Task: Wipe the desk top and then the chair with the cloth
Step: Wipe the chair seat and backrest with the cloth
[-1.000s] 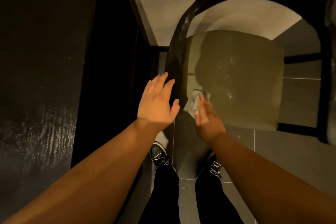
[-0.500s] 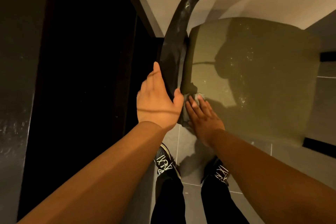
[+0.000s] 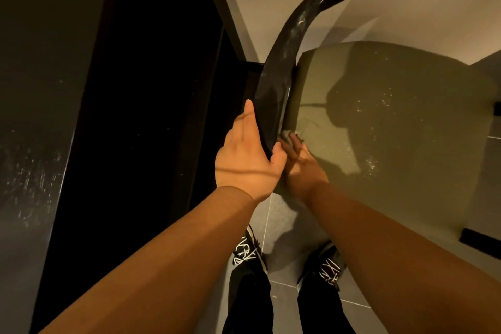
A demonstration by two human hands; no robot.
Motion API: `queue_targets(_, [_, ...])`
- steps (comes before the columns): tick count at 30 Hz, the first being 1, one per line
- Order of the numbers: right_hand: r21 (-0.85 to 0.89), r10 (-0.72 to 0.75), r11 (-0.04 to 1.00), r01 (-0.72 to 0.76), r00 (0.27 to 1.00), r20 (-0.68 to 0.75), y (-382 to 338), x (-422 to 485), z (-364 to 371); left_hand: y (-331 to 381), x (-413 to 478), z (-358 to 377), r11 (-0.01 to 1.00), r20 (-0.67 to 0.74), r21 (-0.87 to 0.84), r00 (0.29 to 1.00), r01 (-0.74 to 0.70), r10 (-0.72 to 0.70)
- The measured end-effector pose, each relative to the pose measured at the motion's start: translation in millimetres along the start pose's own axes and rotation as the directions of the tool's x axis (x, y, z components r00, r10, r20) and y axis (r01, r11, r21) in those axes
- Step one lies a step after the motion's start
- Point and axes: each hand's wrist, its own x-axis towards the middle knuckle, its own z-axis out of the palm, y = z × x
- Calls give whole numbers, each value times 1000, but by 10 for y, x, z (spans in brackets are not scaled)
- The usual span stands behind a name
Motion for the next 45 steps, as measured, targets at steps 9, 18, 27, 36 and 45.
queue_targets(9, [-65,3,998,7,987,160,79,-280,173,-11,2,-1,1000,2,1,1000,16,-16])
queue_targets(18, [15,166,986,-165,979,-115,210,-480,92,18,-2,-13,1000,11,-5,1000,9,-9])
queue_targets(27, [-128,-11,991,21,997,78,270,-666,173,18,12,-15,999,26,-22,999,39,-39])
queue_targets(36, [-146,350,912,-384,912,-214,928,-206,-367,21,17,-9,998,37,-33,998,53,-51])
queue_targets(45, [-55,247,963,-263,946,-210,535,-393,-109,36,11,-20,998,21,-21,998,59,-58])
